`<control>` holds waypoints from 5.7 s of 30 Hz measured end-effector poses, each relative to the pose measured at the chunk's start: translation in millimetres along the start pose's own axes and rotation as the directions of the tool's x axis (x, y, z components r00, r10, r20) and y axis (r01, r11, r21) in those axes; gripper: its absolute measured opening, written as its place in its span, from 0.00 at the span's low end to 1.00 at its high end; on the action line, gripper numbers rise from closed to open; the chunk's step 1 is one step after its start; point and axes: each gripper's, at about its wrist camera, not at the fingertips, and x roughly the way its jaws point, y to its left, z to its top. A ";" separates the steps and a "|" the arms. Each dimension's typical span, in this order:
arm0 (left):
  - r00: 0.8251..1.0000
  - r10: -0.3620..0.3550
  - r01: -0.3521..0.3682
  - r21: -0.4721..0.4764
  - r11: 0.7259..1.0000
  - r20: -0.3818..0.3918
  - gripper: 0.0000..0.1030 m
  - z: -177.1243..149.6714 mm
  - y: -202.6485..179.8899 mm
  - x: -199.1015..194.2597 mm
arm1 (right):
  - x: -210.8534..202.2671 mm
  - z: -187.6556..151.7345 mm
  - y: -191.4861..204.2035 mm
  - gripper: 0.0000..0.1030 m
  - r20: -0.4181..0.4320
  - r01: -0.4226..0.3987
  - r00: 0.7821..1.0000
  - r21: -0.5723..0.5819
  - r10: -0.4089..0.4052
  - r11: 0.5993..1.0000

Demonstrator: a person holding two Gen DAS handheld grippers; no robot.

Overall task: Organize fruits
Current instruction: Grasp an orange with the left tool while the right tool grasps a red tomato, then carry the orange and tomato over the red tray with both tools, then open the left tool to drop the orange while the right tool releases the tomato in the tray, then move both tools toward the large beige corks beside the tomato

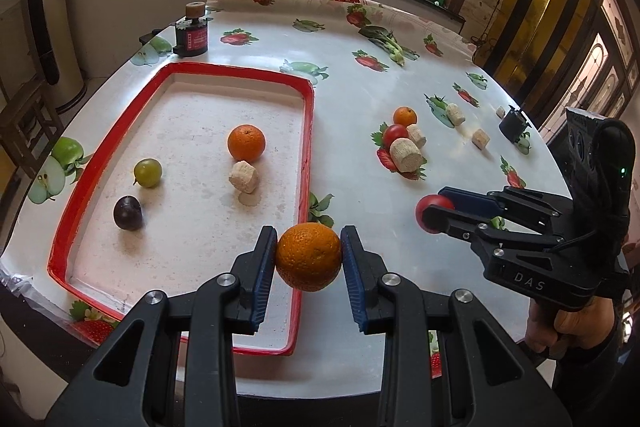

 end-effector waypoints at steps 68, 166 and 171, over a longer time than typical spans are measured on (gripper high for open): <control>0.991 0.130 -0.126 -0.106 0.986 0.039 0.29 73.0 88.0 28.5 | 88.2 120.8 16.2 0.30 0.048 -0.095 0.994 -0.012 0.096 0.995; 1.000 0.012 -0.010 0.061 0.998 -0.028 0.51 54.7 -91.5 53.0 | -77.5 -34.2 -156.3 0.60 0.088 0.199 0.968 0.291 -0.233 0.936; 0.999 -0.002 0.004 0.056 0.998 -0.050 0.54 54.5 -98.2 63.5 | -76.7 -37.3 -174.1 0.60 0.074 0.224 0.963 0.309 -0.258 0.924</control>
